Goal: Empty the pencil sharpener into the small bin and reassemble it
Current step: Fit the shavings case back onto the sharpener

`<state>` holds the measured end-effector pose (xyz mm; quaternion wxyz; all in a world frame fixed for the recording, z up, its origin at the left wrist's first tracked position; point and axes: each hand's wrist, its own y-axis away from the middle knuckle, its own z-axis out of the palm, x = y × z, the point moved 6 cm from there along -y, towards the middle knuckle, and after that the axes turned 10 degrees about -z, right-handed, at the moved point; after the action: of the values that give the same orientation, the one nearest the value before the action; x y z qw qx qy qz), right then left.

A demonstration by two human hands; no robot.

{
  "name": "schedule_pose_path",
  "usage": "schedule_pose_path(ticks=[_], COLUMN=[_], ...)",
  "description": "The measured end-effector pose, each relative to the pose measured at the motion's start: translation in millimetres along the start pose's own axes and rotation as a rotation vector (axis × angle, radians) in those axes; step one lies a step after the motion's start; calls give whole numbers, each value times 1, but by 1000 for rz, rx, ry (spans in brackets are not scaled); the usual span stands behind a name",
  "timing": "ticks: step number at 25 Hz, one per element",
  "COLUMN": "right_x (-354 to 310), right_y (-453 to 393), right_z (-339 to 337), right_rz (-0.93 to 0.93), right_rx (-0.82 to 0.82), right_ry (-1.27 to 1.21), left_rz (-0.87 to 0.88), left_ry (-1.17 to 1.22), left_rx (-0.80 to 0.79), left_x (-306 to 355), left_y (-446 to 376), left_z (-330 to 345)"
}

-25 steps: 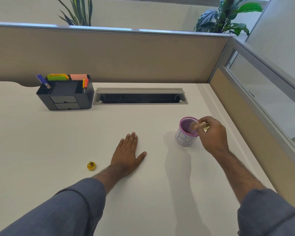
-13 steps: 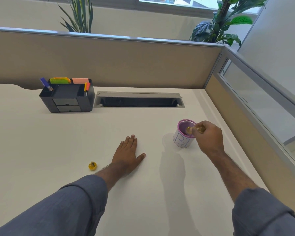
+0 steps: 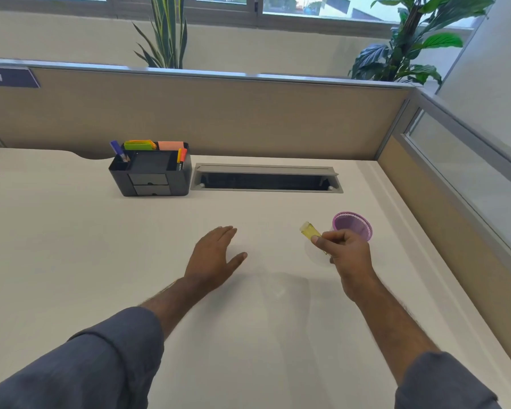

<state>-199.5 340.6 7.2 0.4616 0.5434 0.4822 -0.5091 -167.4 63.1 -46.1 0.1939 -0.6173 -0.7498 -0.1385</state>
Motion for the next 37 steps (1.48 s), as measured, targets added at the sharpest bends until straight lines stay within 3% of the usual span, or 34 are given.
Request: schedule_pose_path(ticks=[3,8,13,23,27,32,37], right_x=[4,16,24,22,17,9,-8], right_y=[10,23,42,62,77,93,100], right_z=[31,67,106,127,139,153,160], right_rz=[9,42,61,58,67,47,-23], right_rx=[-58,-119,-188,-189,-216,-313,-373], right_ry=[-39,-110,-149,-124,-106,-61,-32], left_rz=[-67,-7,-143,-196,-321,-433,-354], left_ry=[10,-109,-94,233,552,897,1024], left_rx=[19,-97,-162,-52,15,-121,-192], left_x=[-34,-78,-104,-114,-112,-98,-80], left_y=[7,34,50,57,61,67,67], left_z=[-24,-35,-20,-38,-57,-75,-102])
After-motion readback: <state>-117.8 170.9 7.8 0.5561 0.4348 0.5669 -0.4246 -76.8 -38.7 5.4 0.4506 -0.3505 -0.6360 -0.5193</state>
